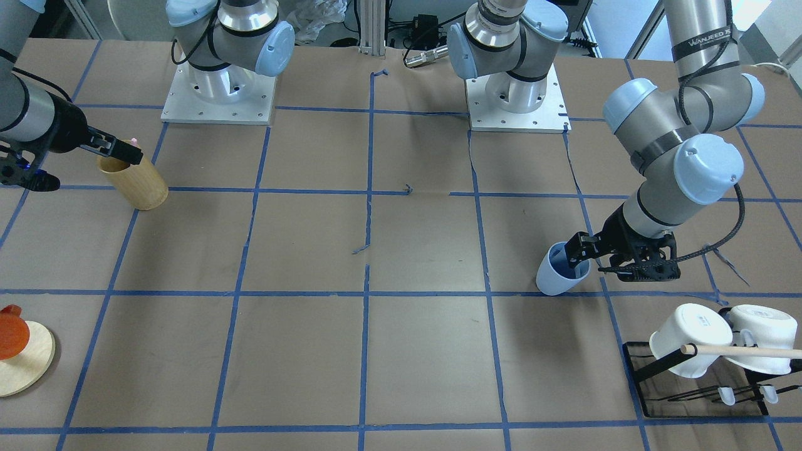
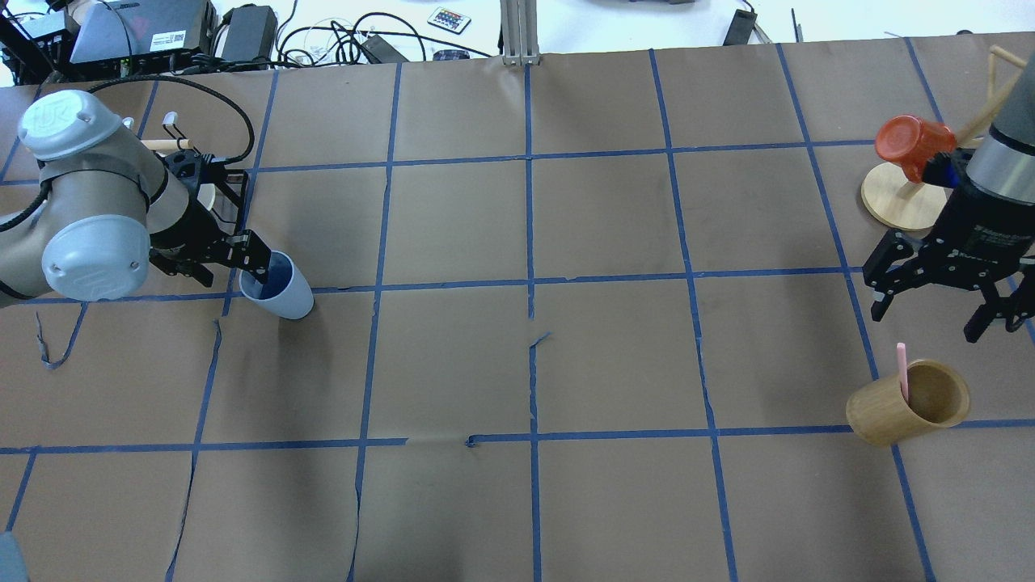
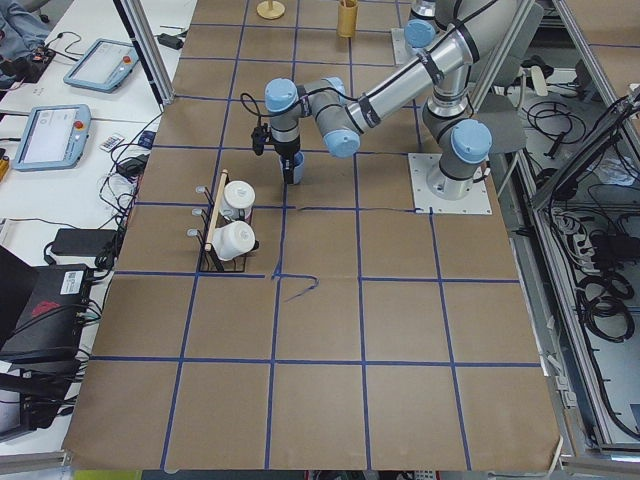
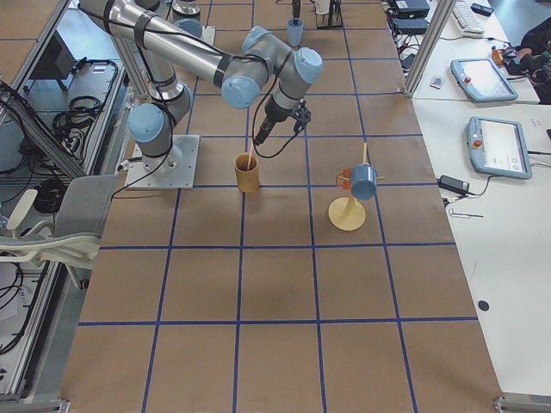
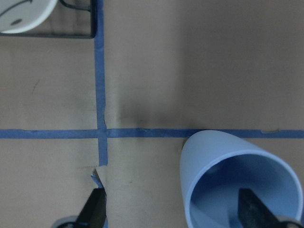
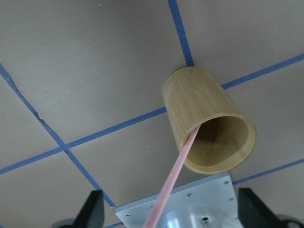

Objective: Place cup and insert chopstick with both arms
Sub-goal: 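Grasp the light blue cup with left gripper while right grasps pink chopstick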

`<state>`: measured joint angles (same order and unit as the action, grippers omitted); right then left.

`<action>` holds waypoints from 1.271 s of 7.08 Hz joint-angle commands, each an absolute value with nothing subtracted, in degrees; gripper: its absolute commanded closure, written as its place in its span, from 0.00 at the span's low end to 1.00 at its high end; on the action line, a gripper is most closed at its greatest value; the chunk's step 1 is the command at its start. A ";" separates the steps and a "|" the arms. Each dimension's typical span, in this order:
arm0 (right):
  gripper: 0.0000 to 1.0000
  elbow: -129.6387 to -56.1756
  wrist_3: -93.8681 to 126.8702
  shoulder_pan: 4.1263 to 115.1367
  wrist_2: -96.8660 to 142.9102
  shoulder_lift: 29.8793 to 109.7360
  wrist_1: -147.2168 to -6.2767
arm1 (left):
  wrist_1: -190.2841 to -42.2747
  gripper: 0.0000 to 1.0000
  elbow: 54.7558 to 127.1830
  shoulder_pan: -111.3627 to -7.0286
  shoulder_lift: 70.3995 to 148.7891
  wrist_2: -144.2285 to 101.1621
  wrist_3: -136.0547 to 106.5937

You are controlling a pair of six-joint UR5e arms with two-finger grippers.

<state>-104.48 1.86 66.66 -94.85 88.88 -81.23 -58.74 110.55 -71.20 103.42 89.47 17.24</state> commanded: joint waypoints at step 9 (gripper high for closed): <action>0.97 -104.51 13.17 65.13 -92.55 86.22 -75.50 | -54.97 1.00 105.14 -97.58 102.64 84.99 -16.63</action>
<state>-104.83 12.52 65.16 -92.86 86.45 -75.53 -57.59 107.20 -89.50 101.68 85.04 -7.16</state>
